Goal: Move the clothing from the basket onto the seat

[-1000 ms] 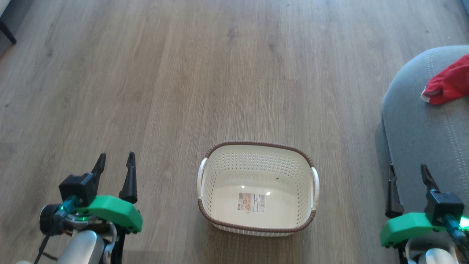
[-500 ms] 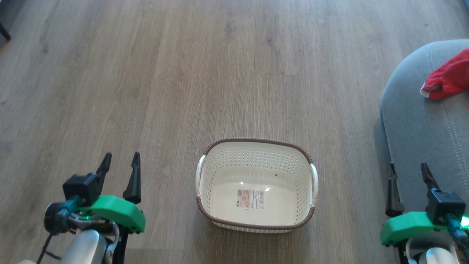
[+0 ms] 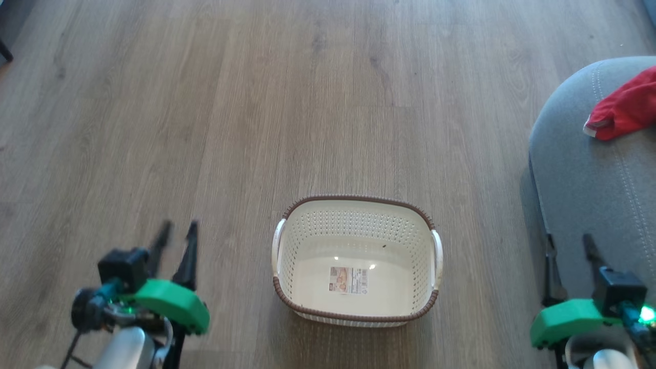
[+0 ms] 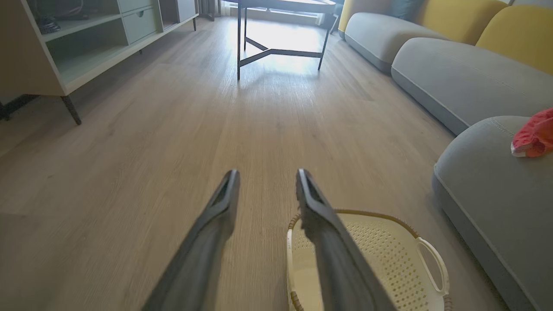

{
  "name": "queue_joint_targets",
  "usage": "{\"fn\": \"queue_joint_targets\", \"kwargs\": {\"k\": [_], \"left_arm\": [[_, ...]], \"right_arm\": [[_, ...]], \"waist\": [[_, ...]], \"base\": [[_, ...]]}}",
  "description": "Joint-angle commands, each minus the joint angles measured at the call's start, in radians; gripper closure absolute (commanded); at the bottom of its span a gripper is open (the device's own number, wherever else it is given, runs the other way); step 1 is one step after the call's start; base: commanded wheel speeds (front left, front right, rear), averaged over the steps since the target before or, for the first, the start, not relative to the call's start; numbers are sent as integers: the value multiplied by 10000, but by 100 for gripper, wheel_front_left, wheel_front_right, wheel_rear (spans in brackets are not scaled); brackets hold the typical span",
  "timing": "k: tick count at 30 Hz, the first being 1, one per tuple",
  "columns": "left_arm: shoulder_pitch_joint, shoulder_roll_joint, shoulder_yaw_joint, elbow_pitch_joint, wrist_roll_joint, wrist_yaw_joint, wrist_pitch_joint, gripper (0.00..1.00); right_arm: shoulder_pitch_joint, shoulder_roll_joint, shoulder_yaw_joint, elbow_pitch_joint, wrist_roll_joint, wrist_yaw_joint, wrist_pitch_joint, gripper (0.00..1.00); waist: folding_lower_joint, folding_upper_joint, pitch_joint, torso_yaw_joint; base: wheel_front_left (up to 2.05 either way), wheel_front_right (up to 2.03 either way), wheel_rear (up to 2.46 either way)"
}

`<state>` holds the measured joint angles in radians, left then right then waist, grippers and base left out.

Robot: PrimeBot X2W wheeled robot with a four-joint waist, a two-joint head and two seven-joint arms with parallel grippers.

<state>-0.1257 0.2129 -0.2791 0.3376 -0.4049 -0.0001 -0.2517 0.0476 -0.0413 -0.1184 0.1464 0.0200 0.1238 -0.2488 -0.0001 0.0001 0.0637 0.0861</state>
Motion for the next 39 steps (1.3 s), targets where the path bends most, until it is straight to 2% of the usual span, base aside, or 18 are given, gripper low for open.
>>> {"fn": "queue_joint_targets", "kwargs": {"k": [1,6,39], "left_arm": [[92,-33,-23,145,-16,-2,20,100],[572,-173,-76,656,-87,-7,66,100],[467,-559,989,240,-3256,-352,1019,100]], "right_arm": [[11,17,2,191,12,0,14,100],[43,53,3,837,105,0,56,100],[-372,15,21,867,4295,19,996,100]], "waist": [[1,-1,-2,-1],[1,-1,-8,-9],[1,-1,-166,-235]], "base": [[0,0,0],[0,0,0],[0,0,0]]}}
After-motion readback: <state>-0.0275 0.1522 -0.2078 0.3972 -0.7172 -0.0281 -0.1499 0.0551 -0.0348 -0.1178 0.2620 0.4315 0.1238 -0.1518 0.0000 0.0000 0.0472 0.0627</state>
